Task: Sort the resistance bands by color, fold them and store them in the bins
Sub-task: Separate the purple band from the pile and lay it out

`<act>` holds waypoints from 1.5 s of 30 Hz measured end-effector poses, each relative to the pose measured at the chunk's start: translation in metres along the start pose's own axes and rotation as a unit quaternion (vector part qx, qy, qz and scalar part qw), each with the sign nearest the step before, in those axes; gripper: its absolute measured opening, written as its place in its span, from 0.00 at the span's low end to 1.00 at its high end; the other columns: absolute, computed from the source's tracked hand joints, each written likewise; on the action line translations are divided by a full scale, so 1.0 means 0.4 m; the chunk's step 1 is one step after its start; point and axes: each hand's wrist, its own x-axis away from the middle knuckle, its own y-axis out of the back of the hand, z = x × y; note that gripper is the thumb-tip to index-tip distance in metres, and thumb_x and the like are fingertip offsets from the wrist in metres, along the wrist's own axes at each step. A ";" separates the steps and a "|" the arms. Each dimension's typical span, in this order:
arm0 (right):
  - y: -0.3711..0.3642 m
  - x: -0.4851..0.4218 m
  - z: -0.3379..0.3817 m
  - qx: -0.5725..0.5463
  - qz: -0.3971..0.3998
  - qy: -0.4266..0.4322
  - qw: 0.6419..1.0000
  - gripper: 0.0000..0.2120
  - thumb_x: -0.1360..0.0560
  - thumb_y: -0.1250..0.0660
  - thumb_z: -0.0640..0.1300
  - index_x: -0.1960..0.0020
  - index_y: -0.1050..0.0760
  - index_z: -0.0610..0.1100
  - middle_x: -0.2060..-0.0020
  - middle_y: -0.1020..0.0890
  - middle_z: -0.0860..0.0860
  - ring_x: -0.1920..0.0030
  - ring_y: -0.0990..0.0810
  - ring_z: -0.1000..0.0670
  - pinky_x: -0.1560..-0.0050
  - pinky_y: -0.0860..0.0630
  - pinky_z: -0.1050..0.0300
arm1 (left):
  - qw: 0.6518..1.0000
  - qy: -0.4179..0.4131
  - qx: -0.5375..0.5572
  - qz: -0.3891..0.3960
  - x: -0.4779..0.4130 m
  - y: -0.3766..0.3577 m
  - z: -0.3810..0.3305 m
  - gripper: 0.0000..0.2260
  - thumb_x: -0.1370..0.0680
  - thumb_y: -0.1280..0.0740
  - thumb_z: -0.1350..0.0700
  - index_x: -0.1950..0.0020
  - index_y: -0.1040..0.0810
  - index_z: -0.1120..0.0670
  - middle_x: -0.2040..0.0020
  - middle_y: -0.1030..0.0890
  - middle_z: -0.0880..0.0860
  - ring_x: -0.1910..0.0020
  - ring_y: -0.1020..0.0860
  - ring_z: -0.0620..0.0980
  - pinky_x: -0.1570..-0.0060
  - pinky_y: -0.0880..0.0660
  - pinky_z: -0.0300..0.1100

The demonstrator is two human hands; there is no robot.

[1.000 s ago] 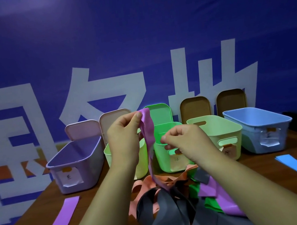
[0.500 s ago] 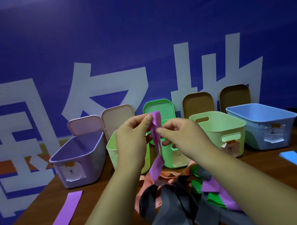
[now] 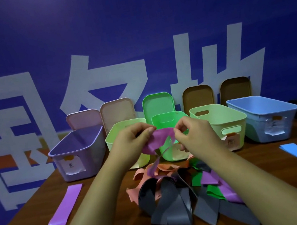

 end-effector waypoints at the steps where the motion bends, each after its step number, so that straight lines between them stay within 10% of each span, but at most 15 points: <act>1: -0.006 0.003 -0.003 -0.018 -0.003 -0.012 1.000 0.06 0.17 0.31 0.45 0.54 0.22 0.51 0.61 0.16 0.55 0.70 0.15 0.57 0.63 0.14 0.50 | 0.999 0.002 -0.015 0.036 0.003 -0.006 0.006 0.06 0.18 0.27 0.53 0.43 0.15 0.44 0.49 0.15 0.40 0.51 0.18 0.37 0.51 0.21 0.31; 8: -0.074 0.020 -0.035 -0.110 0.008 -0.046 0.993 0.07 0.15 0.34 0.45 0.52 0.25 0.48 0.59 0.15 0.50 0.69 0.13 0.52 0.63 0.14 0.40 | 0.979 0.020 -0.200 0.026 0.010 -0.049 0.076 0.07 0.20 0.28 0.56 0.44 0.19 0.47 0.50 0.20 0.46 0.52 0.22 0.47 0.50 0.23 0.46; 14: -0.124 0.041 -0.099 -0.073 0.014 -0.056 0.996 0.07 0.17 0.31 0.47 0.53 0.26 0.53 0.64 0.15 0.52 0.67 0.15 0.54 0.62 0.14 0.44 | 0.983 0.179 -0.032 -0.021 0.028 -0.084 0.137 0.06 0.26 0.29 0.51 0.50 0.15 0.46 0.58 0.13 0.47 0.57 0.13 0.49 0.50 0.15 0.57; 19: -0.147 0.045 -0.120 -0.099 0.028 -0.078 0.992 0.05 0.20 0.28 0.49 0.48 0.24 0.52 0.61 0.14 0.55 0.62 0.16 0.55 0.57 0.19 0.54 | 0.974 0.204 0.093 -0.037 0.019 -0.113 0.126 0.03 0.21 0.27 0.57 0.53 0.19 0.55 0.64 0.15 0.56 0.67 0.15 0.52 0.67 0.19 0.46; 24: -0.179 0.067 -0.129 -0.132 0.190 -0.090 0.969 0.19 0.21 0.29 0.61 0.33 0.25 0.59 0.49 0.13 0.59 0.48 0.16 0.63 0.45 0.22 0.61 | 0.952 0.230 0.193 -0.060 0.015 -0.127 0.103 0.09 0.17 0.31 0.53 0.48 0.22 0.60 0.72 0.26 0.49 0.75 0.28 0.48 0.71 0.28 0.41; 29: -0.189 0.072 -0.129 -0.145 0.244 -0.042 0.958 0.05 0.17 0.31 0.53 0.47 0.16 0.59 0.57 0.13 0.64 0.57 0.18 0.66 0.57 0.25 0.69 | 0.950 0.222 0.209 -0.065 0.021 -0.119 0.096 0.08 0.16 0.33 0.52 0.52 0.22 0.54 0.69 0.29 0.49 0.74 0.32 0.47 0.70 0.36 0.42; 37: -0.158 0.057 -0.171 -0.022 0.037 -0.067 0.997 0.10 0.16 0.35 0.44 0.48 0.14 0.49 0.66 0.18 0.50 0.68 0.24 0.51 0.67 0.30 0.55 | 0.985 0.133 -0.109 0.028 0.037 -0.001 0.055 0.15 0.20 0.31 0.39 0.55 0.18 0.50 0.64 0.19 0.49 0.64 0.23 0.48 0.63 0.28 0.45; 41: -0.085 0.035 -0.133 0.040 0.010 -0.017 0.999 0.13 0.15 0.36 0.44 0.35 0.16 0.52 0.61 0.15 0.56 0.66 0.21 0.56 0.67 0.23 0.57 | 0.910 0.155 -0.345 0.168 0.028 0.087 -0.003 0.22 0.22 0.35 0.29 0.48 0.17 0.46 0.54 0.17 0.48 0.55 0.19 0.46 0.53 0.19 0.46; 45: -0.035 0.003 -0.092 0.133 -0.050 0.059 0.988 0.14 0.15 0.37 0.45 0.33 0.18 0.49 0.61 0.17 0.51 0.61 0.19 0.49 0.60 0.18 0.46 | 0.848 0.318 -0.352 0.235 0.018 0.127 -0.059 0.37 0.27 0.37 0.22 0.48 0.17 0.57 0.57 0.14 0.55 0.58 0.14 0.52 0.53 0.18 0.46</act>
